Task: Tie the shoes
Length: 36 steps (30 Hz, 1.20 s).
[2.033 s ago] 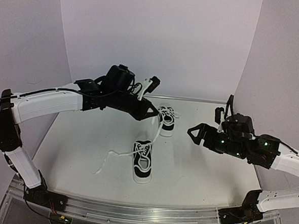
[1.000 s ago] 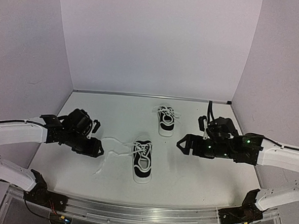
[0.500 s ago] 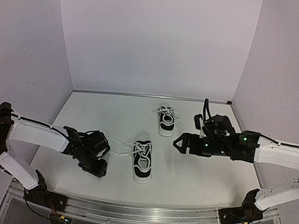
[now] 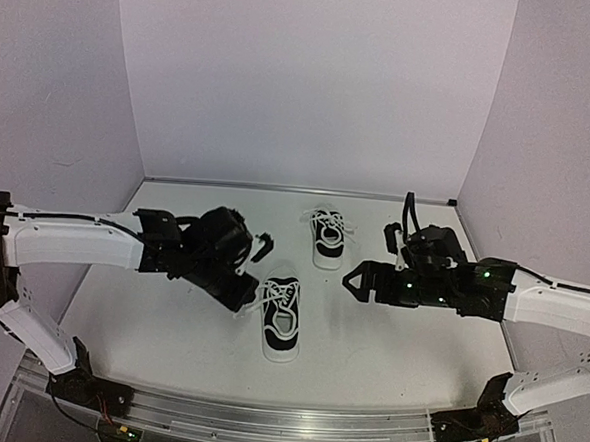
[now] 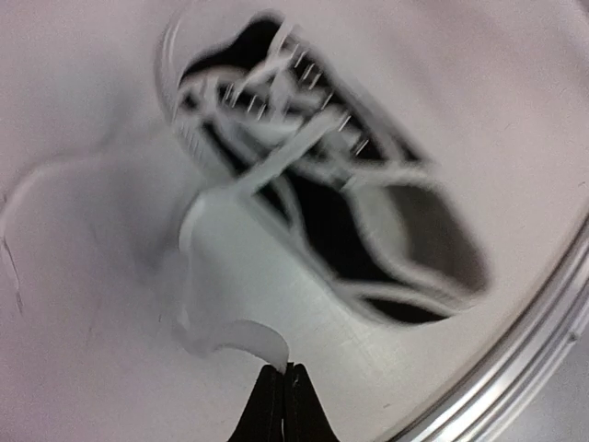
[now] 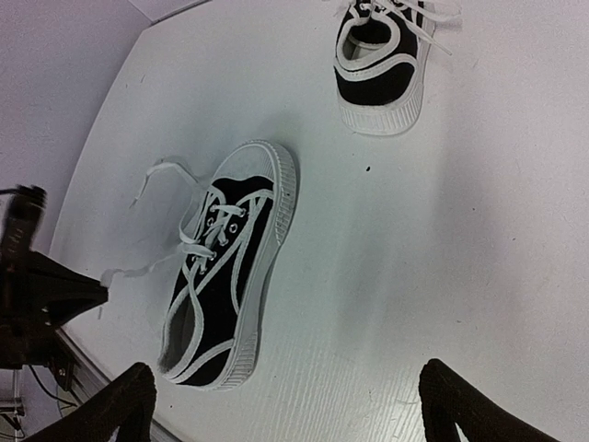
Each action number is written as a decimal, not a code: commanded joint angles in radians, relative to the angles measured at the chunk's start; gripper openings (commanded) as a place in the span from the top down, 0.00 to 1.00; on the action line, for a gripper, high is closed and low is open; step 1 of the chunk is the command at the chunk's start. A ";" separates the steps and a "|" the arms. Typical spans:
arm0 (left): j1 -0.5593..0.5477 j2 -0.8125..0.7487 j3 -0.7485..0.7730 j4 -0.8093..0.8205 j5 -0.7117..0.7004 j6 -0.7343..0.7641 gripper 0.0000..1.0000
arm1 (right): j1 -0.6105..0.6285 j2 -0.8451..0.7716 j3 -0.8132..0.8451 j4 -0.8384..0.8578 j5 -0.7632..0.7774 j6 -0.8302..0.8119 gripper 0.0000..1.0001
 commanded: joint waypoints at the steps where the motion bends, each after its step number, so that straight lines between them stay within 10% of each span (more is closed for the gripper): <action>1: 0.000 -0.005 0.308 0.049 0.140 0.185 1.00 | -0.010 -0.068 0.033 0.022 0.028 -0.041 0.06; 19: 0.000 0.052 0.570 -0.061 0.594 0.325 1.00 | -0.007 -0.222 -0.033 0.303 -0.390 -0.476 0.54; 36: 0.000 0.011 0.533 -0.144 0.787 0.444 1.00 | 0.069 -0.089 0.097 0.326 -0.603 -0.733 0.50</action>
